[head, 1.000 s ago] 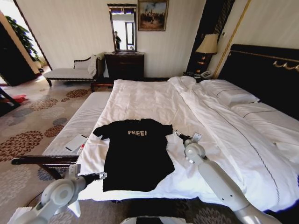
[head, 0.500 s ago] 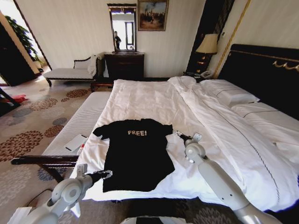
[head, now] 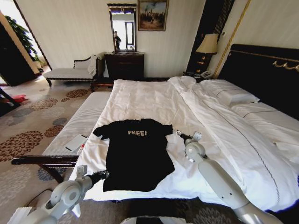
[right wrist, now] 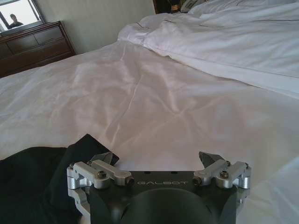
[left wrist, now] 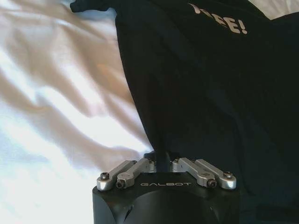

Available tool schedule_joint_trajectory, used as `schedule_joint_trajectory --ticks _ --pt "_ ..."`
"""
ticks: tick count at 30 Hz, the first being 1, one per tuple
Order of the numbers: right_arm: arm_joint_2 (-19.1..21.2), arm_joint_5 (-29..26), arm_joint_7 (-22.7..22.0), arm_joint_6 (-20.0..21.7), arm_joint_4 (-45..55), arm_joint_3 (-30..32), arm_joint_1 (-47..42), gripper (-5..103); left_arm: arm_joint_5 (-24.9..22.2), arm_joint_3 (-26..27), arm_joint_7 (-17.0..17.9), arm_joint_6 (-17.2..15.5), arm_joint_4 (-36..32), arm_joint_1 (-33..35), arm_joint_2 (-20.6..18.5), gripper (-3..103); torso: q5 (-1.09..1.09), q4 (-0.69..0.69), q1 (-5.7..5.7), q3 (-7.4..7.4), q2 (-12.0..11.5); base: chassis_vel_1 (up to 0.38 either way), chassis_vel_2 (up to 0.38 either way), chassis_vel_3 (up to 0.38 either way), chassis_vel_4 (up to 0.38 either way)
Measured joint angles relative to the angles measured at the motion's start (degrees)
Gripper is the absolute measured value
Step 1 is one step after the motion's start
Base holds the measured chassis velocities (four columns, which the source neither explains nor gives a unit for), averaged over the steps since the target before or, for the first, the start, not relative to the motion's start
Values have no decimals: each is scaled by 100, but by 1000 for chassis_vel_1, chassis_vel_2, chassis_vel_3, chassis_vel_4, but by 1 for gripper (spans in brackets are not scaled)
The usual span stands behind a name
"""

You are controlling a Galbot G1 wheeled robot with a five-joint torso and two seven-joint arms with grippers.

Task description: Fold the clothes on the bed.

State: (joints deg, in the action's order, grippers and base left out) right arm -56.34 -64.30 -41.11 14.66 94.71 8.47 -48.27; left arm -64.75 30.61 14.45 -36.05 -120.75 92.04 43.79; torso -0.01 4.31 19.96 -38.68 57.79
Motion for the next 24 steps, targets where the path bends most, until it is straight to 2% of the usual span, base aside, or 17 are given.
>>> schedule_joint_trajectory --ticks 2,3,13,24 --pt "4 0 0 1 0 4 0 100 -5 88 38 0 -75 80 -48 4 1 0 0 0 0 0 0 0 0" --pt "4 -1 -1 2 0 5 0 100 -9 122 54 0 -104 110 -65 2 1 0 0 0 0 0 0 0 0" --pt "17 3 -13 6 43 40 -41 100 9 301 118 -7 -220 312 -116 0 0 0 0 0 0 0 0 0 0" --pt "17 38 -14 13 73 114 -104 100 122 830 301 -9 -582 1120 -436 0 0 1 0 0 0 0 0 0 0"
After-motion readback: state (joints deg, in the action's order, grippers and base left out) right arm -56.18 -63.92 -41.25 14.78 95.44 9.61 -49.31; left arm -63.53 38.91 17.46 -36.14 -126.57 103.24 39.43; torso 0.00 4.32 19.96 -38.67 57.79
